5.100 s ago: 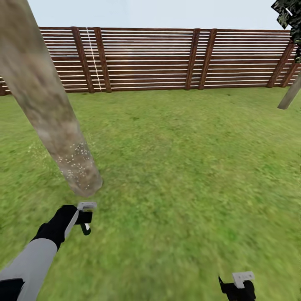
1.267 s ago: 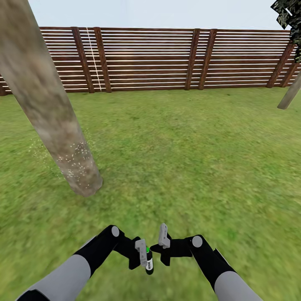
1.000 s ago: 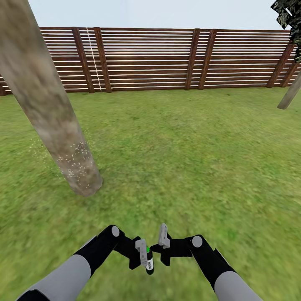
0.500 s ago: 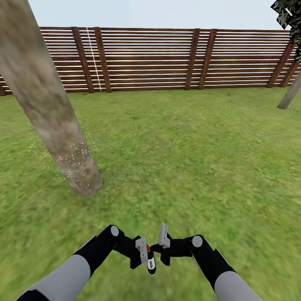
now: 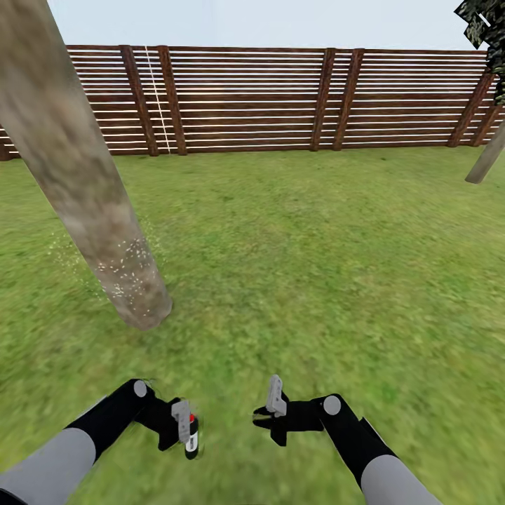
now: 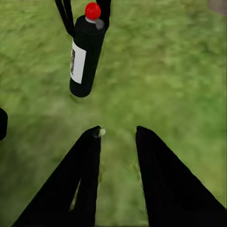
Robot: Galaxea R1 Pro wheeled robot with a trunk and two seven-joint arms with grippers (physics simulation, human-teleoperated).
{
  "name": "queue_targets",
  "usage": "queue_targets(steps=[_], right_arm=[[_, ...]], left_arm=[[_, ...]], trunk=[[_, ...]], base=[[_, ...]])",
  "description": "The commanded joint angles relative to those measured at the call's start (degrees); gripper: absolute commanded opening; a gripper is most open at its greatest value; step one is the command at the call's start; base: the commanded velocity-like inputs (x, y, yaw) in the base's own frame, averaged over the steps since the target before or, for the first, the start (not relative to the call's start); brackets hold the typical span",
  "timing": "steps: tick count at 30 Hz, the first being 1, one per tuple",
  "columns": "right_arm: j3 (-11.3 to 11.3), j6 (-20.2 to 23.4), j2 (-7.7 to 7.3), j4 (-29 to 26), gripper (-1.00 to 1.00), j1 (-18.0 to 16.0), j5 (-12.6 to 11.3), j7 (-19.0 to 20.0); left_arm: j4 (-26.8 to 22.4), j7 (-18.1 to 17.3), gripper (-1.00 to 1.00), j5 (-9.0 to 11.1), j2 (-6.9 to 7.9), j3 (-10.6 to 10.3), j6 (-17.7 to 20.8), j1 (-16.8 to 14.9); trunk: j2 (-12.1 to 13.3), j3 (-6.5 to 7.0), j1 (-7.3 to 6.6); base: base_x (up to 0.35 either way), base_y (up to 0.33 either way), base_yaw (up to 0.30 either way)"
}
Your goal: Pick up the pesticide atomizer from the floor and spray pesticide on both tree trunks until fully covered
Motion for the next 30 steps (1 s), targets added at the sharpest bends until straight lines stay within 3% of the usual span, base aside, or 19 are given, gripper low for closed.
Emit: queue_targets(steps=[1, 2, 5, 6, 8, 9, 10, 11, 12, 14, 15, 16, 17, 18, 20, 21, 22, 24, 30], right_arm=[[-0.01, -0.05, -0.06, 0.0, 1.0, -0.01, 0.0, 0.05], [-0.02, -0.08, -0.15, 0.0, 1.0, 0.0, 0.0, 0.11], [-0.02, -0.19, -0.35, 0.21, 1.0, 0.03, 0.16, -0.08], [0.02, -0.29, -1.26, 0.31, 1.0, 0.05, 0.19, -2.12], [0.11, -0.34, -2.82, 1.14, 1.0, 0.12, 0.2, -9.53], [0.14, -0.35, -4.08, 4.42, 1.0, 0.2, 0.12, -18.71], [0.18, -0.36, -4.49, 8.08, 1.0, 0.23, 0.06, -25.67], [0.18, -0.36, -4.68, 13.31, 1.0, 0.24, -0.07, -33.85], [0.17, -0.42, -4.73, 19.17, 1.0, 0.25, -0.23, -42.53], [0.16, -0.66, -4.65, 29.02, 1.0, 0.27, -0.54, -57.85], [0.12, -0.76, -4.63, 31.58, 1.0, 0.3, -1.12, -63.34], [0.05, -1.01, -4.64, 32.87, 1.0, 0.51, -2.77, -67.53], [0.02, -1.89, -4.72, 33.6, 1.0, 1.22, -5.63, -70.86], [0.0, -3.89, -4.91, 34.05, 1.0, 2.47, -10.75, -73.84], [-0.02, -9.76, -5.71, 34.31, 1.0, 5.18, -20.65, -77.06], [-0.02, -13.11, -6.99, 34.34, 1.0, 6.17, -23.8, -77.61], [-0.02, -15.88, -9.31, 34.36, 1.0, 6.84, -26.69, -77.76], [0.12, -16.52, -10.12, 34.51, 1.0, 7.97, -27.33, -77.73], [0.16, -16.62, -9.84, 34.54, 1.0, 9.65, -27.51, -77.72]], left_arm=[[-0.03, -0.04, -1.0, 0.24, 1.36, 0.07, -0.03, 0.02], [-0.03, -0.05, -1.0, 0.25, 2.64, 0.11, -0.03, 0.02], [0.04, 0.51, -1.0, 0.34, 4.52, 0.22, 0.11, 0.02], [0.39, 2.26, -1.0, 0.55, 5.03, 1.34, 0.18, 0.02], [2.1, 7.42, -1.0, 0.74, 5.15, 5.29, 0.16, 0.02], [4.66, 12.97, -1.0, 1.0, 4.83, 8.95, 0.15, 0.08], [6.97, 16.73, -1.0, 1.88, 4.46, 11.21, 0.08, 0.09], [9.75, 20.6, -1.0, 4.57, 3.63, 13.64, -0.28, 0.1], [12.38, 24.55, -1.0, 9.14, 2.98, 16.2, -1.19, 0.18], [15.74, 32.14, -1.0, 20.18, 2.45, 19.28, -5.26, 1.97], [16.39, 35.67, -1.0, 25.2, 2.35, 19.85, -7.57, 3.79], [16.7, 39.53, -1.0, 28.99, 2.28, 20.14, -9.53, 5.88], [16.9, 43.52, -1.0, 31.41, 2.23, 20.29, -11.42, 7.9], [17.03, 48.25, -1.0, 33.5, 2.18, 20.38, -14.13, 10.33], [17.16, 55.0, -1.0, 37.47, 1.93, 20.48, -17.84, 13.5], [17.17, 56.36, -1.0, 38.61, 1.85, 20.47, -18.4, 15.1], [17.19, 57.3, -1.0, 39.21, 2.01, 20.5, -18.82, 17.59], [20.25, 59.21, -1.0, 39.42, 1.9, 20.47, -18.96, 18.43], [22.81, 59.77, -1.0, 39.45, 1.62, 20.52, -19.88, 18.57]], trunk=[[0.0, 0.0, 0.0], [0.0, 0.0, 0.0], [0.0, 0.0, 0.0], [0.0, 0.0, 0.0], [0.0, 0.0, 0.0], [0.0, 0.0, 0.0], [0.0, 0.0, 0.0], [0.0, 0.0, 0.0], [0.0, 0.0, 0.0], [0.0, 0.0, 0.0], [0.0, 0.0, 0.0], [0.0, 0.0, 0.0], [0.0, 0.0, 0.0], [0.0, 0.0, 0.0], [0.0, 0.0, 0.0], [0.0, 0.0, 0.0], [0.0, 0.0, 0.0], [0.0, 0.0, 0.0], [0.0, 0.0, 0.0]], base=[[0.0, 0.0, 0.0], [0.0, 0.0, 0.0], [0.0, 0.0, 0.0], [0.0, 0.0, 0.0], [0.0, 0.0, 0.0], [0.0, 0.0, 0.0], [0.0, 0.0, 0.0], [0.0, 0.0, 0.0], [0.0, 0.0, 0.0], [0.0, 0.0, 0.0], [0.0, 0.0, 0.0], [0.0, 0.0, 0.0], [0.0, 0.0, 0.0], [0.0, 0.0, 0.0], [0.0, 0.0, 0.0], [0.0, 0.0, 0.0], [0.0, 0.0, 0.0], [0.0, 0.0, 0.0], [0.0, 0.0, 0.0]])
